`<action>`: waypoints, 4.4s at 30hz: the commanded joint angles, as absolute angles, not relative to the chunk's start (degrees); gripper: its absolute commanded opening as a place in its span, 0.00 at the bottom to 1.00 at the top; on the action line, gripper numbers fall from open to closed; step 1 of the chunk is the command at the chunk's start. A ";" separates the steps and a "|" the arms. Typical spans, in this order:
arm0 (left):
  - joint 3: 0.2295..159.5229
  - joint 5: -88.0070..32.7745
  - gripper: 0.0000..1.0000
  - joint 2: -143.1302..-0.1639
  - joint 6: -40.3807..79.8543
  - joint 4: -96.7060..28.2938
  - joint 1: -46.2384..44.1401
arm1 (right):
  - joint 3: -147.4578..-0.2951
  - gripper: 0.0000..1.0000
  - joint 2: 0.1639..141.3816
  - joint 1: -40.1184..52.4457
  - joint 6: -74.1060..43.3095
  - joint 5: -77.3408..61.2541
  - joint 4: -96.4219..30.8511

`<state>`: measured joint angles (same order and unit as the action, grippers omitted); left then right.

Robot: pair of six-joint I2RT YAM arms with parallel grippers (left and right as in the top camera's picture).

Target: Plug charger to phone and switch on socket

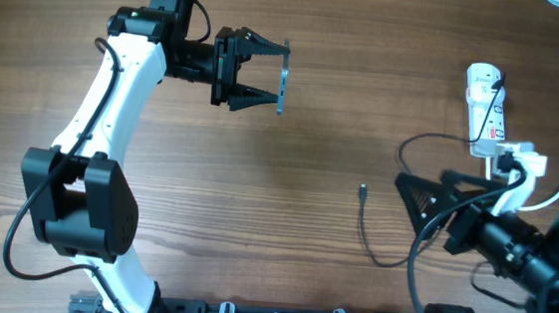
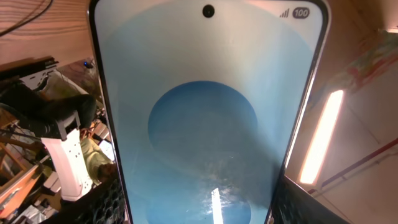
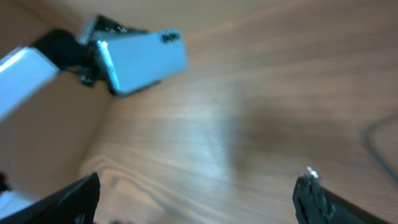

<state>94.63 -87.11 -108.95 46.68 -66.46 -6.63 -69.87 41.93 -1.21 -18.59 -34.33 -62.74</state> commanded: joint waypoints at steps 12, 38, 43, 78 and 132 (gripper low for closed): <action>95.74 -79.85 0.63 -107.24 54.61 -62.39 -10.39 | -98.45 0.99 69.34 17.39 -18.22 -11.09 -77.95; 95.77 -85.03 0.63 -107.24 63.42 -54.13 -13.26 | -107.20 0.77 92.88 45.47 -34.96 19.31 -64.90; 95.74 -85.06 0.63 -107.24 63.24 -54.13 -13.39 | -107.15 0.67 95.09 45.41 -37.87 23.99 -63.68; 95.74 -80.49 0.65 -107.24 63.48 -50.94 -13.32 | -107.66 0.36 94.89 45.43 -38.09 19.44 -63.48; 95.74 -90.35 0.57 -107.24 63.59 -51.18 -13.34 | -107.50 0.05 90.52 44.99 -115.50 25.02 -62.85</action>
<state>94.80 -87.46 -108.84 63.77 -51.16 -13.19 -105.91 92.14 45.19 -107.61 20.36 -61.87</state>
